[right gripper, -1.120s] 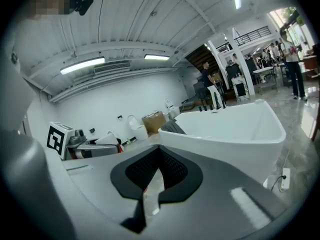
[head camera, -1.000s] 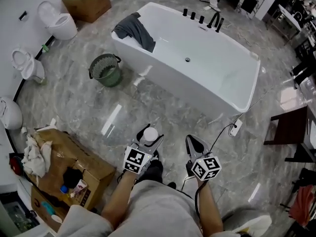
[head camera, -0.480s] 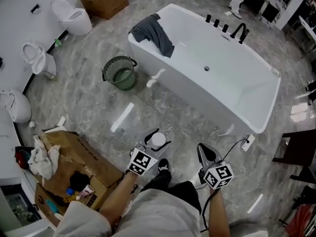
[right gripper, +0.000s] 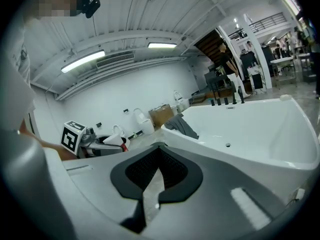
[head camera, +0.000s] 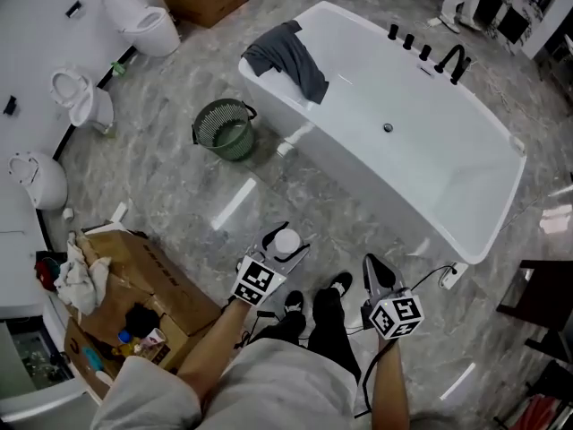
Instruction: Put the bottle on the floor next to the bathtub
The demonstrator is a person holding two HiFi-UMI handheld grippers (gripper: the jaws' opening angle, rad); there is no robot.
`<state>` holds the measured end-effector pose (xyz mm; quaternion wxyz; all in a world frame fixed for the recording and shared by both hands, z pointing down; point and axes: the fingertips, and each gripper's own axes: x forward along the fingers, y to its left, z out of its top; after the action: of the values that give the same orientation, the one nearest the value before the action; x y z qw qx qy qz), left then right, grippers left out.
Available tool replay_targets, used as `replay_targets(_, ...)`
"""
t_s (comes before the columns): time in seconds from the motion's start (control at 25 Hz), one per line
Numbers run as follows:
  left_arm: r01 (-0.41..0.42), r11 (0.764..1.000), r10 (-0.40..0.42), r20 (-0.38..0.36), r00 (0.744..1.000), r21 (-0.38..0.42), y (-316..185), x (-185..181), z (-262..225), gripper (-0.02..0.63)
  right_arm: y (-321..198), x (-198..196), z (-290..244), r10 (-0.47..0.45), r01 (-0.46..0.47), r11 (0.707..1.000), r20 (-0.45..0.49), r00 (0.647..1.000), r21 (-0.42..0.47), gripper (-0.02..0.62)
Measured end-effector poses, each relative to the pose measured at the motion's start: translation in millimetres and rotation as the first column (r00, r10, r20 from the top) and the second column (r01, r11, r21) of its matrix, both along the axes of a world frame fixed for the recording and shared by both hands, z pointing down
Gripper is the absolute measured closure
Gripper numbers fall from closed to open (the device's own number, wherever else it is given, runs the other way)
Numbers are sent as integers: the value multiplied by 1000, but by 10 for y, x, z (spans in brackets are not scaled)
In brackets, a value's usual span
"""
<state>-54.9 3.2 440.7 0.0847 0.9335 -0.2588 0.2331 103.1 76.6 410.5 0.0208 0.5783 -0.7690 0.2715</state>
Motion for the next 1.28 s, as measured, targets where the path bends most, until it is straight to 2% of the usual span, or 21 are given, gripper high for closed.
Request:
replay_targets(0.24,50,999,-50,16,999,-13,-286,286,-5,266,-257,199,1,-75,75,997,0,997,-13,597)
replay_targets(0.44,104,993,-103,30,994,-46,-409,368,100,267,-386,332,73,-122,122,992,9,992,-30,597)
replay_targets(0.6,81,997,-79,73,994,-21,-426,430,155,267,-411,331,99,-151,152,988,28,988,-38,597)
replay_targets(0.72,78,997,-76,77,994,-30,-517,506,223,266,-453,347,196,-167,168,984,18,986,-56,597)
replay_targets(0.8,83,996,-79,84,993,-44,-563,529,289,267,-477,379,271,-155,156,985,18,988,-75,597)
replay_targets(0.96,79,995,-74,84,994,-57,-696,568,351,267,-589,461,335,-74,76,994,28,997,-83,597)
replay_targets(1.08,56,996,-50,82,995,-68,-844,587,444,267,-743,413,374,-64,66,994,24,998,-90,597)
replay_targets(1.28,44,990,-33,80,996,-137,-1157,518,805,267,-1149,323,576,-20,21,993,9,1000,-113,597)
